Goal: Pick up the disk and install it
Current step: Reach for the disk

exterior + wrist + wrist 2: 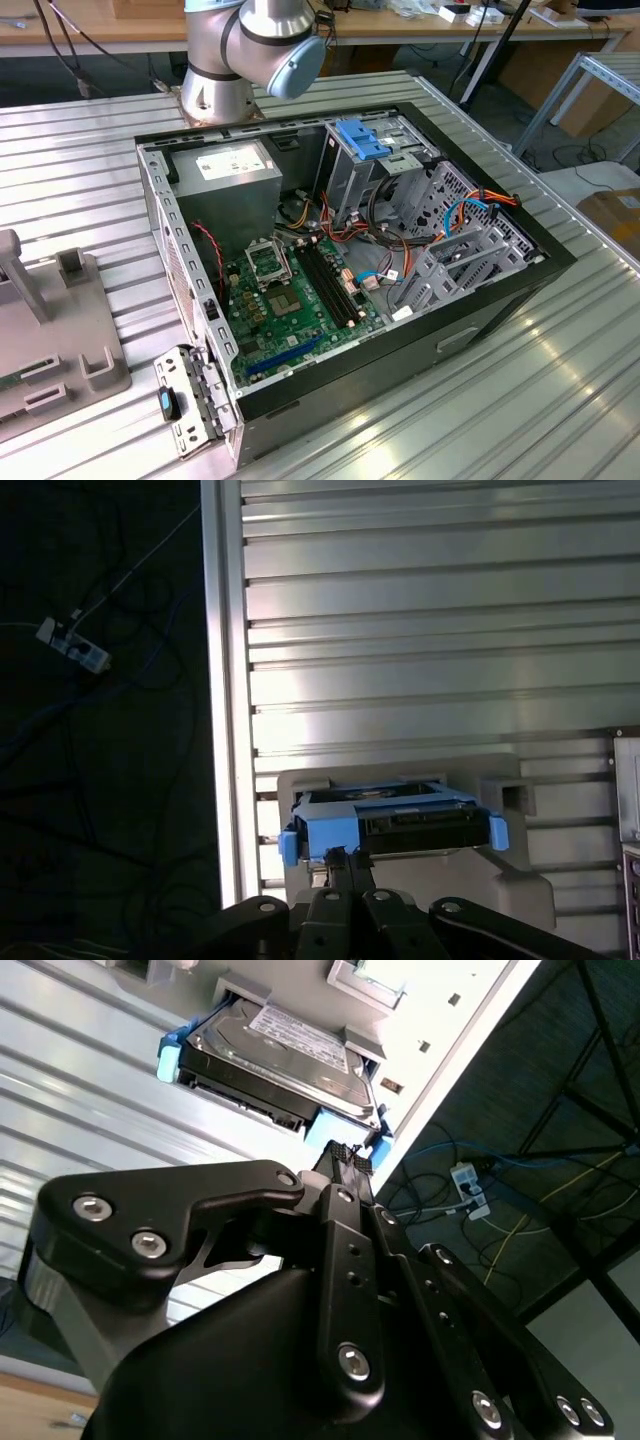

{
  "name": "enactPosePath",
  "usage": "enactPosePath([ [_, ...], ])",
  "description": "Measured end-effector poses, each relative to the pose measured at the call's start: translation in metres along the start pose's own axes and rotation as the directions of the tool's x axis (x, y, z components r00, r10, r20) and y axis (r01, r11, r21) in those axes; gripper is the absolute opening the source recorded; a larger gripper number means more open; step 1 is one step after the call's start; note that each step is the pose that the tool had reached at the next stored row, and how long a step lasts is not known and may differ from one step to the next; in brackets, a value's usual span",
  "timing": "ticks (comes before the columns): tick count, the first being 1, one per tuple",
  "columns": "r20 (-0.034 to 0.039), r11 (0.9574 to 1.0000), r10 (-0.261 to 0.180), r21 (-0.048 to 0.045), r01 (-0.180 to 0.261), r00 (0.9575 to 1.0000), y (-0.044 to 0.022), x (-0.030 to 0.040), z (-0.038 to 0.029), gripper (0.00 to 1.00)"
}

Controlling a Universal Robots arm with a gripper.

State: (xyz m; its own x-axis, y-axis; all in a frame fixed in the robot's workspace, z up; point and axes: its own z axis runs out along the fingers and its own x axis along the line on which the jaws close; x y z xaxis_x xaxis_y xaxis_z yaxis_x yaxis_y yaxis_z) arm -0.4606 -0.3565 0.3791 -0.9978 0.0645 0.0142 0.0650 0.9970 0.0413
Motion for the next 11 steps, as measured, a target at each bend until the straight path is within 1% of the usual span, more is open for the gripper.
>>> enactPosePath([
  [1, -0.0002, 1.0, 0.0, 0.0001, 0.0, 1.0, 0.0007, 0.0004, 0.0001, 0.11],
  [2, -0.0001, 1.0, 0.0, 0.0, 0.0, 1.0, 0.0033, 0.0007, 0.0009, 0.11],
  [3, 0.0001, 1.0, 0.0, -0.0001, 0.0, 1.0, 0.0046, 0.0008, 0.0031, 0.11],
  [4, 0.0001, 1.0, 0.0, -0.0001, 0.0, 1.0, 0.005, 0.0007, 0.0053, 0.11],
  [9, -0.0001, 1.0, 0.0, 0.0001, 0.0, 1.0, 0.0048, 0.0007, 0.0114, 0.11],
  [11, -0.0001, 1.0, 0.0, 0.0002, 0.0, 1.0, 0.0047, 0.0007, 0.0115, 0.11],
])
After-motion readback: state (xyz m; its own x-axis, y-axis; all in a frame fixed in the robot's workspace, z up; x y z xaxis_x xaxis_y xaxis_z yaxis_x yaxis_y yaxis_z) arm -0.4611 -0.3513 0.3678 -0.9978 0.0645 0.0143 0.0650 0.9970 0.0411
